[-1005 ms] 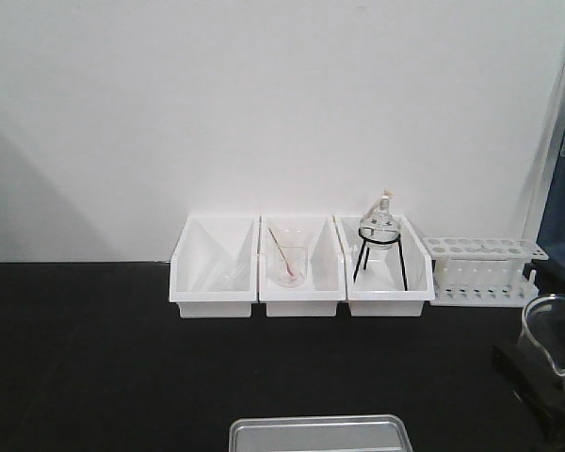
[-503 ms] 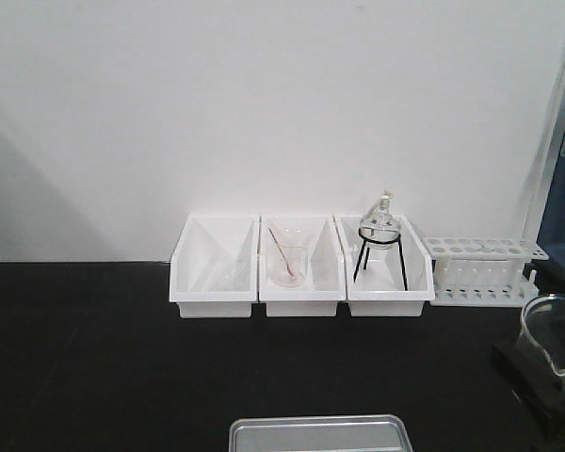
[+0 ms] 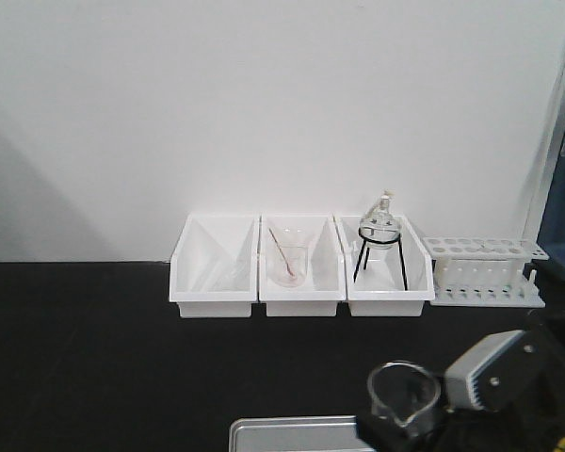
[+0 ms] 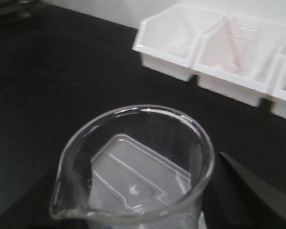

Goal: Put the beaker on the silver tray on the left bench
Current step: 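Lower the beaker with the right gripper onto the silver tray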

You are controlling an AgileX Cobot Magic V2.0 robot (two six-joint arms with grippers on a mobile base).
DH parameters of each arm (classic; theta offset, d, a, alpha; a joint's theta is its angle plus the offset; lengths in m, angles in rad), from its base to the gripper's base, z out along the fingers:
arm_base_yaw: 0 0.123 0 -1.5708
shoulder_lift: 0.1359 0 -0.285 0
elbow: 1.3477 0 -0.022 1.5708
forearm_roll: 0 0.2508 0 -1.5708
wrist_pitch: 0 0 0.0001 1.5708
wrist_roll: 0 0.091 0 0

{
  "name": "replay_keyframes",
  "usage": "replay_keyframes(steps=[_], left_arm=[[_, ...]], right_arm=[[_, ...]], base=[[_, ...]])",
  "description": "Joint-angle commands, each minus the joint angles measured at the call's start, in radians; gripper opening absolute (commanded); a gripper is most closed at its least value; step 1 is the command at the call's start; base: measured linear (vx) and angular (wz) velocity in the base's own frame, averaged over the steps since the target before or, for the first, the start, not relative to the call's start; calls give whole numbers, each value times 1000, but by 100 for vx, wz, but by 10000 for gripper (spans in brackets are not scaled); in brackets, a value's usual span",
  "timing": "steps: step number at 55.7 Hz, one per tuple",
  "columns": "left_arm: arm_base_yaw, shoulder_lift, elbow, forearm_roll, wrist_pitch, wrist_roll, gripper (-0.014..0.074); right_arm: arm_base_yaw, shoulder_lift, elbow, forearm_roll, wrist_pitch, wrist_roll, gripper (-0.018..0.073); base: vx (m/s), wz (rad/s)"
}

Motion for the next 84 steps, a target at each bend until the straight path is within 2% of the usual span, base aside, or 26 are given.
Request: replay_keyframes(steps=[1,4,8,14,17,27,34,42,48,60,70,84], left_arm=[[-5,-16,28,-7,-77,-6,1],[-5,-16,28,-7,-77,-6,1],[-5,-16,28,-7,-77,-6,1],[-5,-16,28,-7,-77,-6,1],[-5,-16,28,-7,-77,-6,1],[-5,-16,28,-7,-77,-6,1],[-5,-16,28,-7,-77,-6,1],[-5,-16,28,-7,-77,-6,1],[-5,-16,28,-7,-77,-6,1],[-5,-16,28,-7,-77,-6,1],[-5,-16,28,-7,-77,-6,1],[-5,-16,28,-7,-77,-6,1]], right_arm=[[-3,114,-43,147,-261,-231,-6],[-3,190,-43,242,-341,-333,-6],[-3,271,-43,340,-453,-397,-4],[-3,405,-43,421,-606,-484,-4],[-3,452,-43,433,-640,-504,-4],[-3,565,-43,453,-656,-537,-4],[-3,615,-43,515,-654,-572,-3],[-3,660,-44,608,-651,-675,-3],[-3,685,-44,663,-652,-685,-3],[-3,701,-44,665,-654,-686,16],[-3,701,-44,662,-659,-686,120],[-3,701,-44,662,-659,-686,407]], base=[[0,0],[0,0],[0,0],[0,0],[0,0],[0,0],[0,0],[0,0],[0,0],[0,0],[0,0],[0,0]])
